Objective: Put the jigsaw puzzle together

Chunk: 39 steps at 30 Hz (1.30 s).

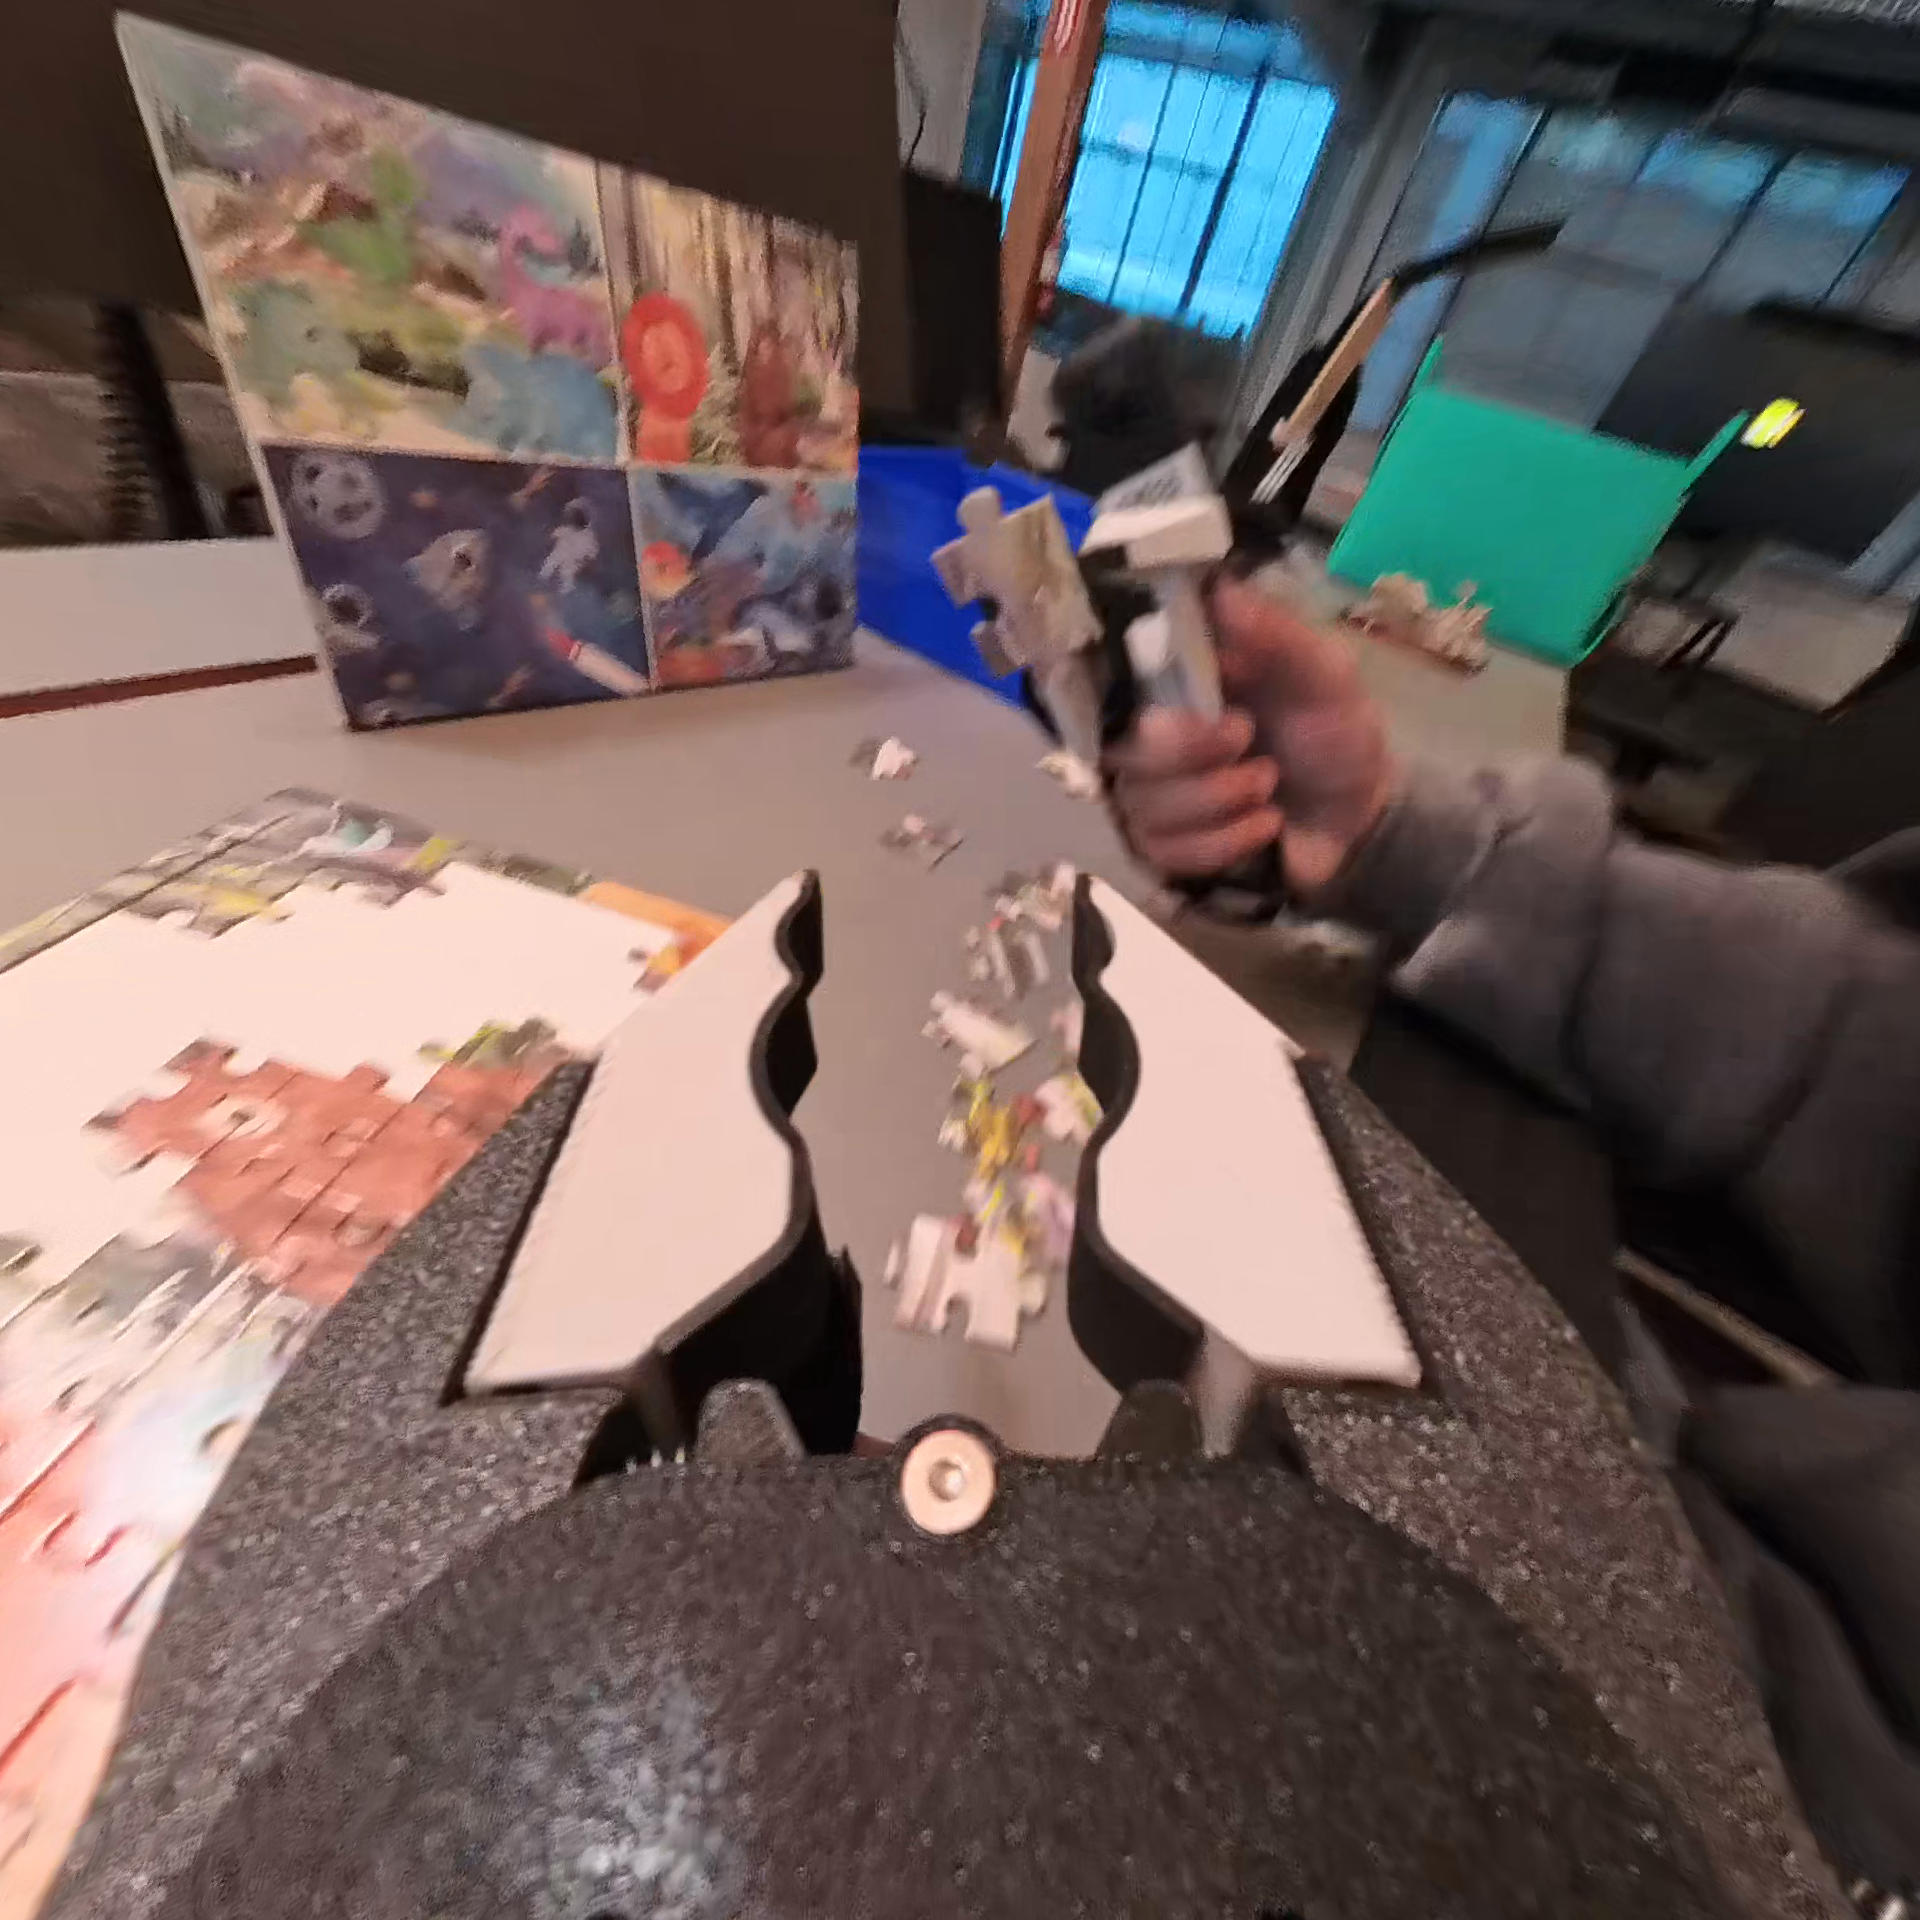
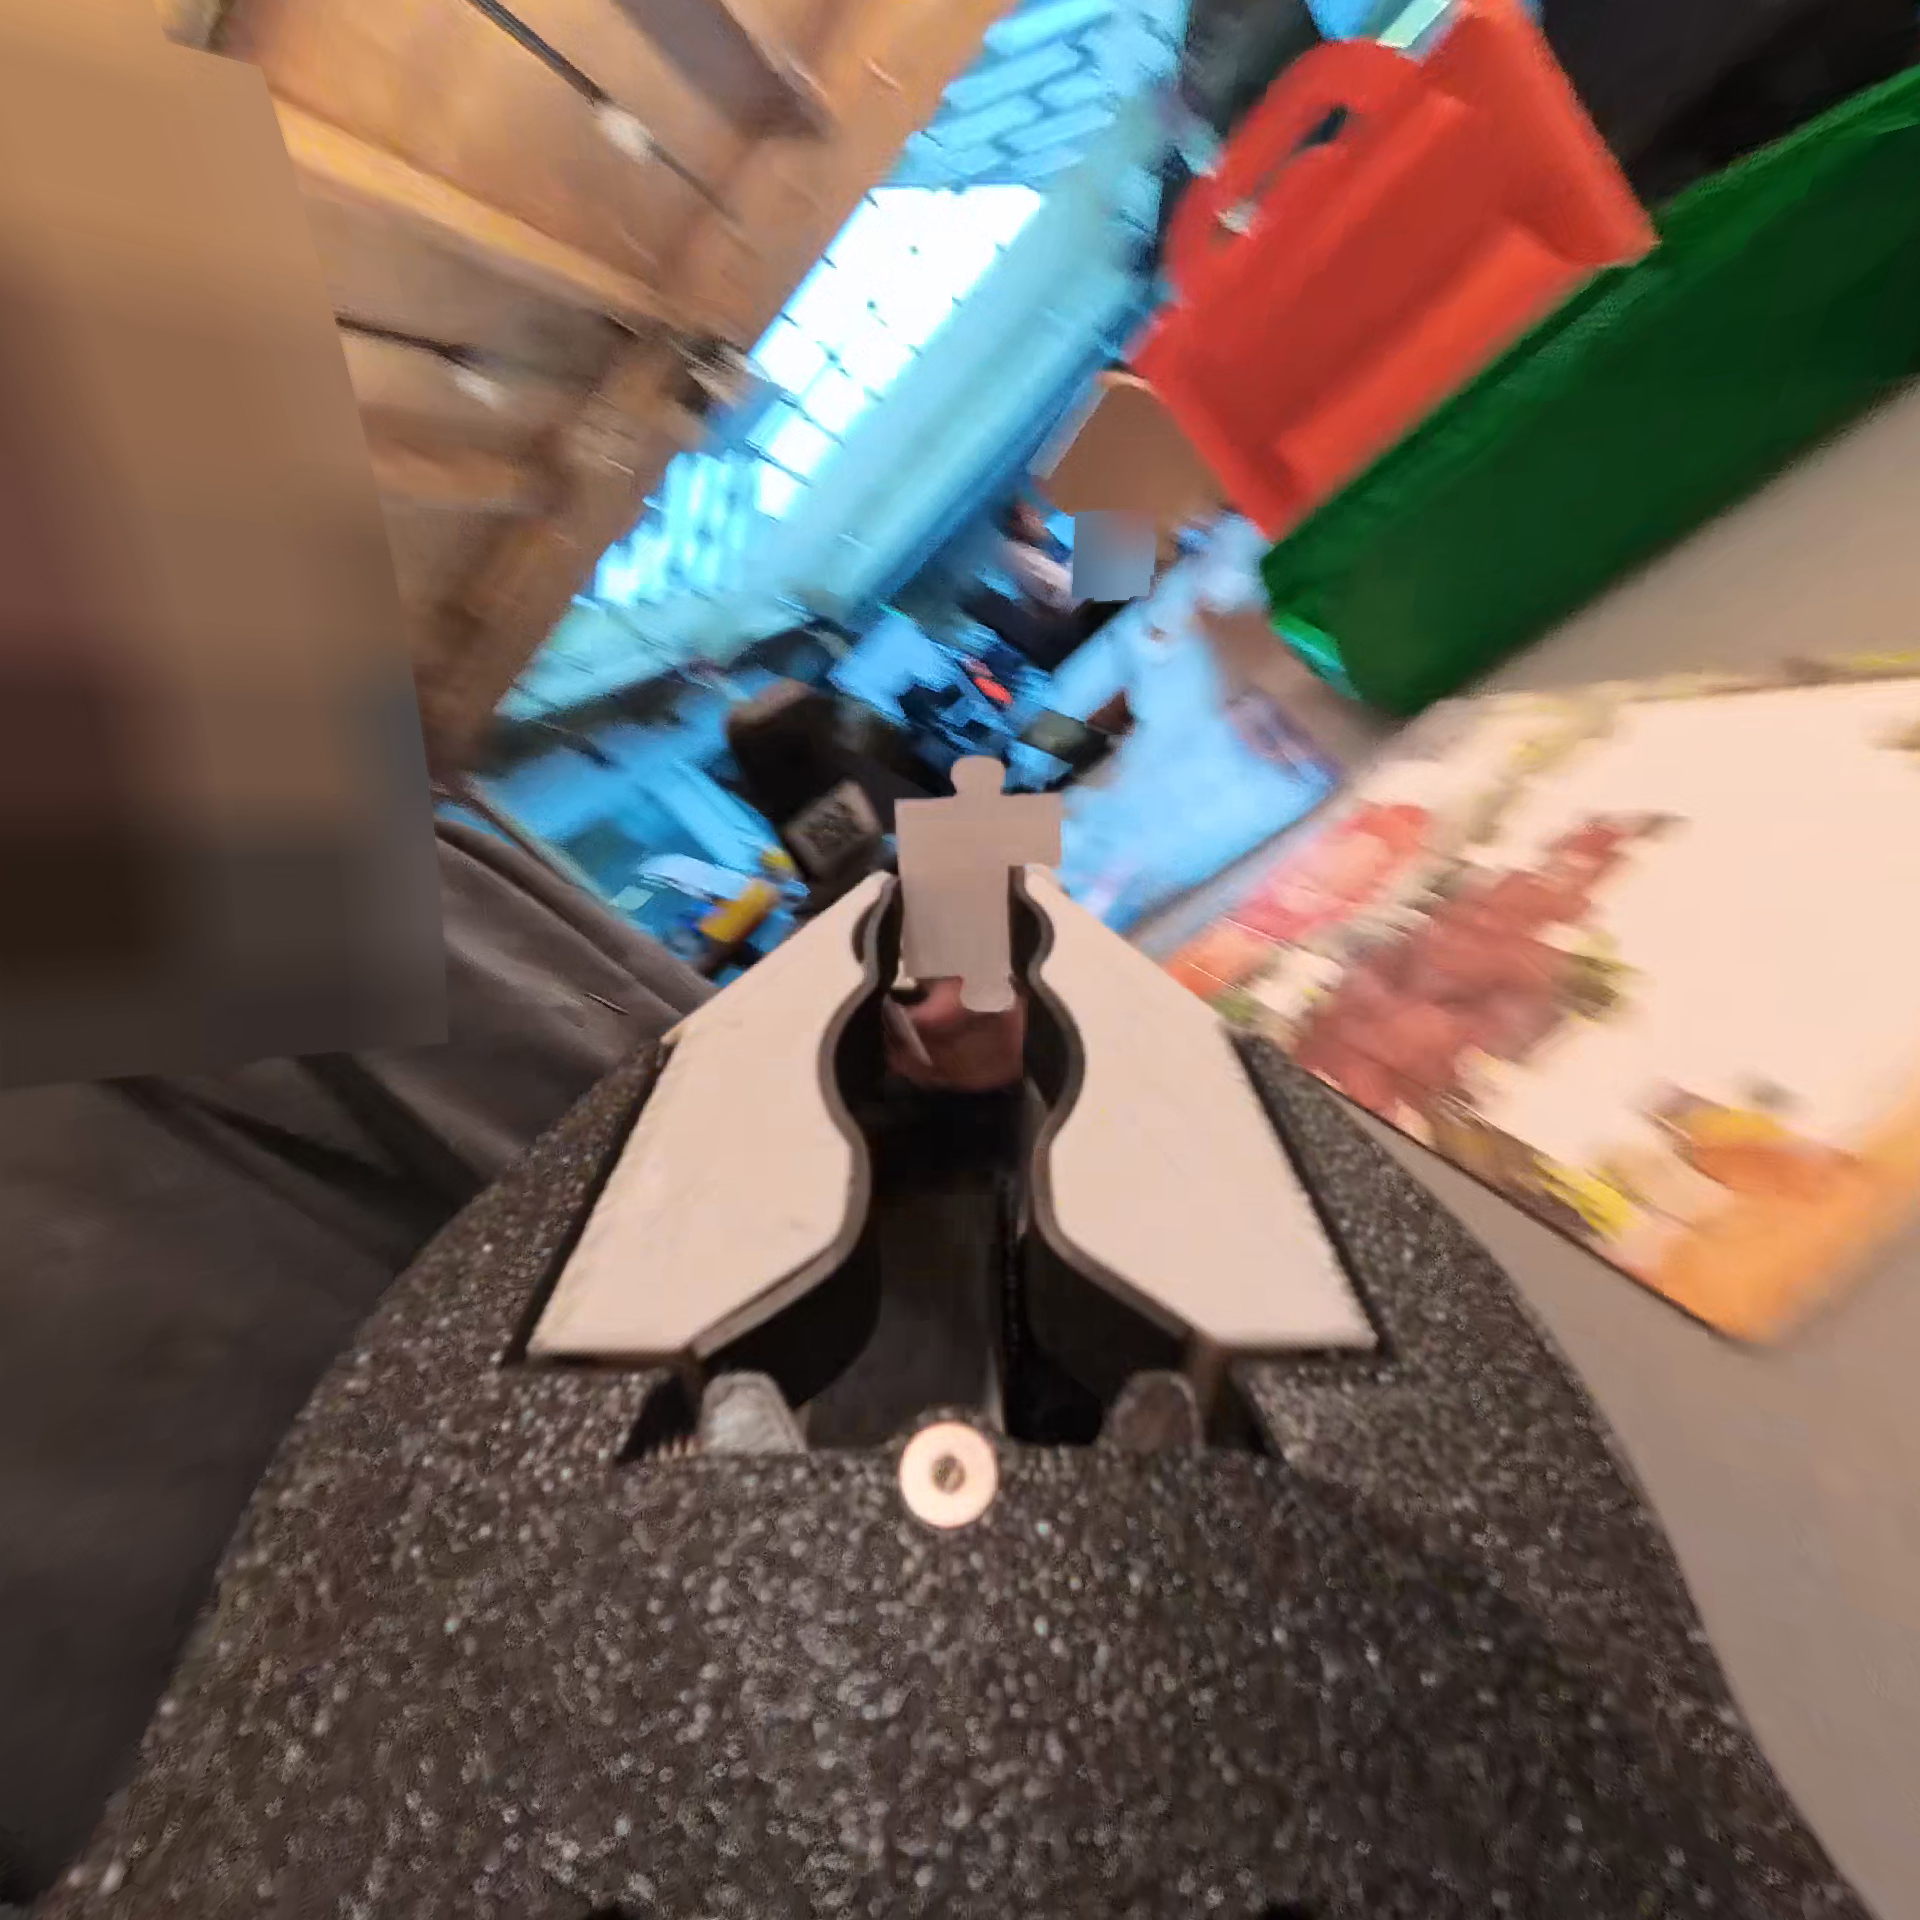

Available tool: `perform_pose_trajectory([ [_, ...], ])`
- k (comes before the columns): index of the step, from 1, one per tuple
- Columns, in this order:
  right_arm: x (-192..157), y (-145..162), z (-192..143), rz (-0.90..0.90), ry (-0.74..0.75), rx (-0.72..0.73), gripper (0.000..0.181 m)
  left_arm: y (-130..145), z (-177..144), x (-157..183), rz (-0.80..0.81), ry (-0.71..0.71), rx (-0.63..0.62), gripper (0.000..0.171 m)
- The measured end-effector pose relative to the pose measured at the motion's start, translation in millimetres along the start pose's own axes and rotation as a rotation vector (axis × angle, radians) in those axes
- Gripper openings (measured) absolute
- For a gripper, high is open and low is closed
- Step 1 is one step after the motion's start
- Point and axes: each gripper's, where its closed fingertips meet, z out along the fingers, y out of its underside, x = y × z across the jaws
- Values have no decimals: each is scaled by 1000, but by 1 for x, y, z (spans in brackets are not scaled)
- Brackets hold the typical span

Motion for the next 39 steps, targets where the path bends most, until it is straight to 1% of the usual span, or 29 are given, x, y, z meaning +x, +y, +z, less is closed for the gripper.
perform_pose_trajectory([
  [1, -5, -3, 11, 38, -80, 33, 20, -11, 3, 5, -22, 20, 36, 49],
  [4, -14, -7, 35, 116, -228, 86, 20, -40, 11, 13, -24, 22, 114, 51],
  [6, -18, -8, 44, 137, -282, 112, 20, -48, 16, 14, -6, -7, 121, 51],
  [7, -18, -6, 48, 135, -286, 116, 20, -48, 17, 11, -14, -28, 117, 51],
  [9, -18, 0, 55, 112, -277, 91, 20, -47, 17, 5, -71, -51, 119, 50],
  [11, -15, 6, 61, 69, -234, 68, 20, -41, 18, 6, -153, -5, 114, 50],
  [13, -13, 9, 63, 37, -205, 62, 20, -38, 18, 10, -194, 37, 116, 50],
  [17, -9, 19, 66, 7, -162, 9, 20, -37, 16, 10, -222, 48, 130, 43],
  [19, -9, 21, 66, 3, -163, 3, 20, -33, 16, 7, -228, 44, 115, 33],
  [20, -7, 22, 66, 2, -147, -4, 20, -31, 15, 5, -224, 39, 102, 33],
  [22, -5, 25, 65, -6, -132, -17, 14, -25, 12, 0, -208, 27, 74, 33],
  [24, -2, 24, 63, -20, -90, -34, 21, -18, 5, -8, -171, 3, 36, 33],
  [25, 2, 21, 58, -41, -48, -38, 26, -11, 1, -15, -137, -28, -7, 33],
  [26, 4, 13, 50, -68, 1, -19, 28, -1, -5, -26, -84, -71, -71, 33],
  [28, 9, -3, 31, -130, 111, 36, 27, 23, -19, -50, 64, -162, -249, 33],
  [29, 14, -6, 21, -160, 178, 42, 27, 35, -25, -63, 152, -211, -342, 33],
  [30, 22, -7, 12, -190, 267, 35, 26, 46, -30, -72, 230, -228, -439, 33],
  [32, 43, -6, -8, -266, 475, 2, 26, 61, -30, -79, 332, -206, -604, 33],
  [34, 61, -1, -25, -337, 654, -54, 22, 66, -16, -80, 402, -146, -704, 33],
  [35, 67, 0, -30, -370, 715, -68, 20, 67, -5, -81, 426, -120, -737, 33],
  [37, 74, 3, -32, -381, 751, -88, 19, 68, 21, -85, 453, -91, -801, 33],
  [39, 77, 8, -30, -342, 730, -113, 22, 73, 42, -87, 482, -48, -872, 33],
])
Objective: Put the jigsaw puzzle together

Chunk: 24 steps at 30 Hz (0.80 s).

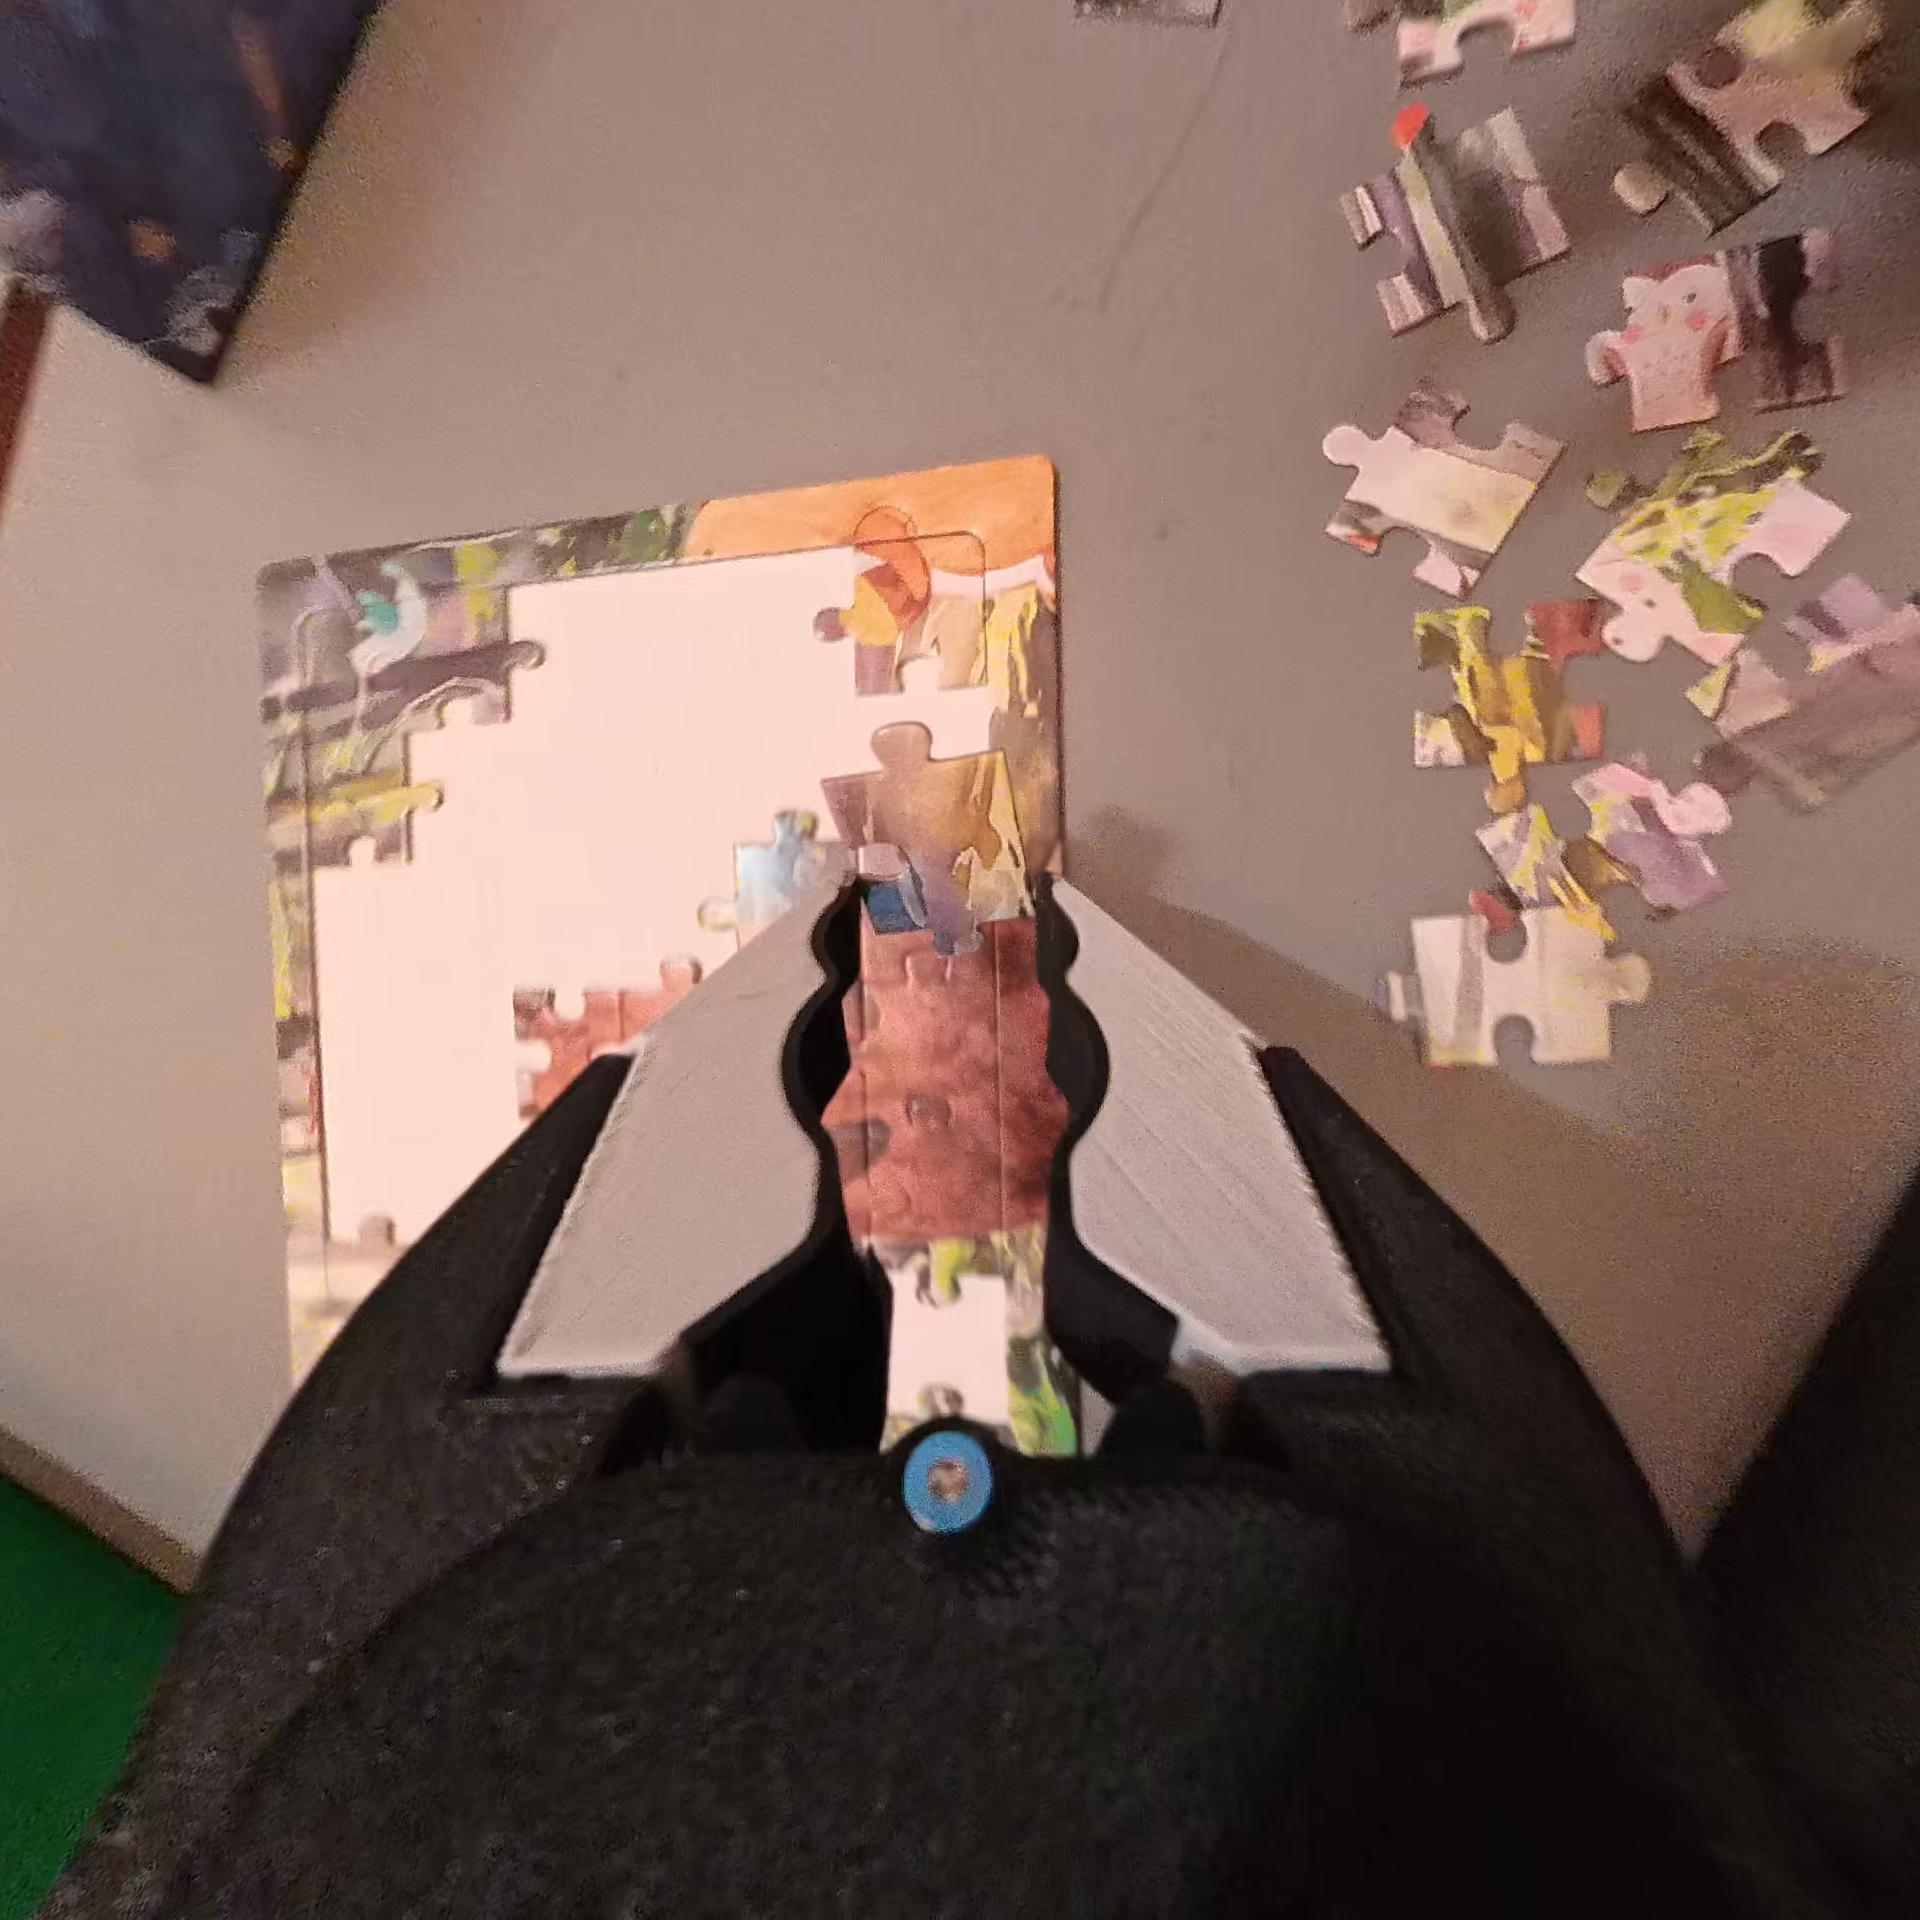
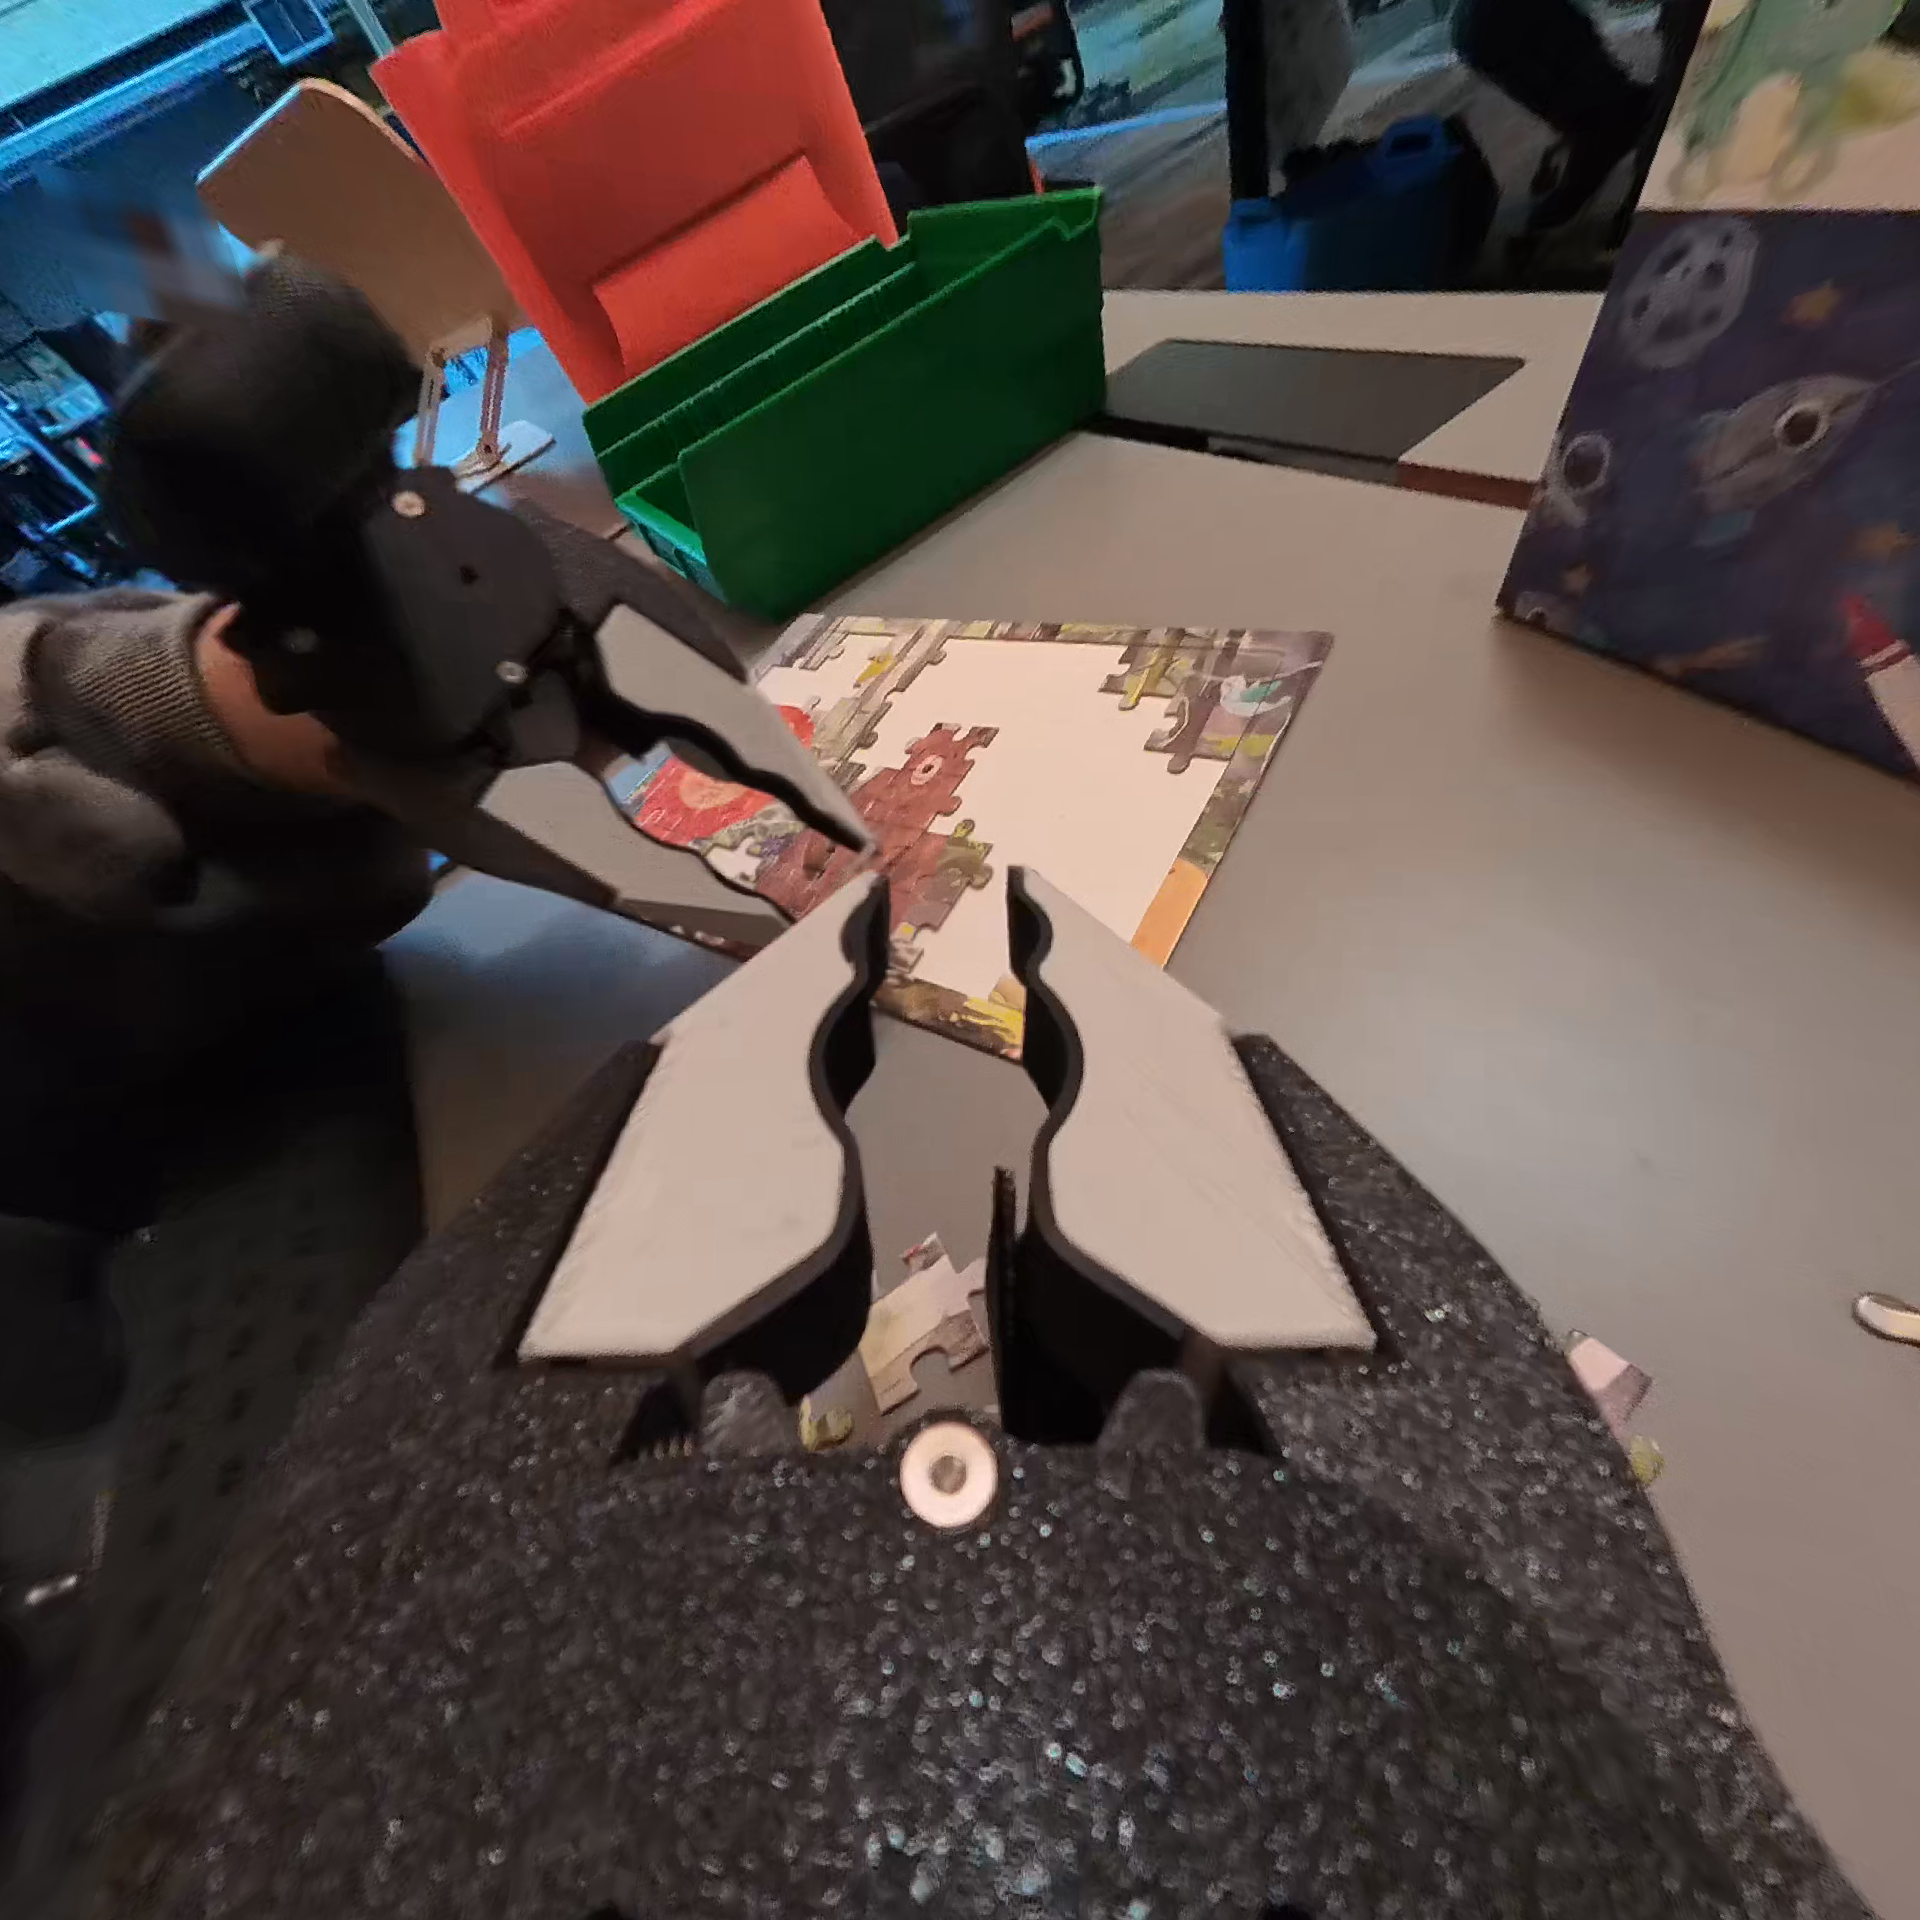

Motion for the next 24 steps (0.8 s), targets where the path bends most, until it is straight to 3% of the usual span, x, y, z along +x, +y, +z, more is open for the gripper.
perform_pose_trajectory([
  [4, 6, 6, 0, -28, 34, -33, 23, -5, 31, 0, 41, 42, -130, 33],
  [9, 6, 23, 9, -61, 50, -129, 22, -8, 38, -7, 24, 22, -170, 33],
  [19, 7, 46, 21, -93, 65, -260, 22, -5, 34, -6, 20, 14, -150, 37],
  [24, 6, 42, 39, -217, 50, -383, 11, 2, 9, -24, -102, -70, -68, 34],
])
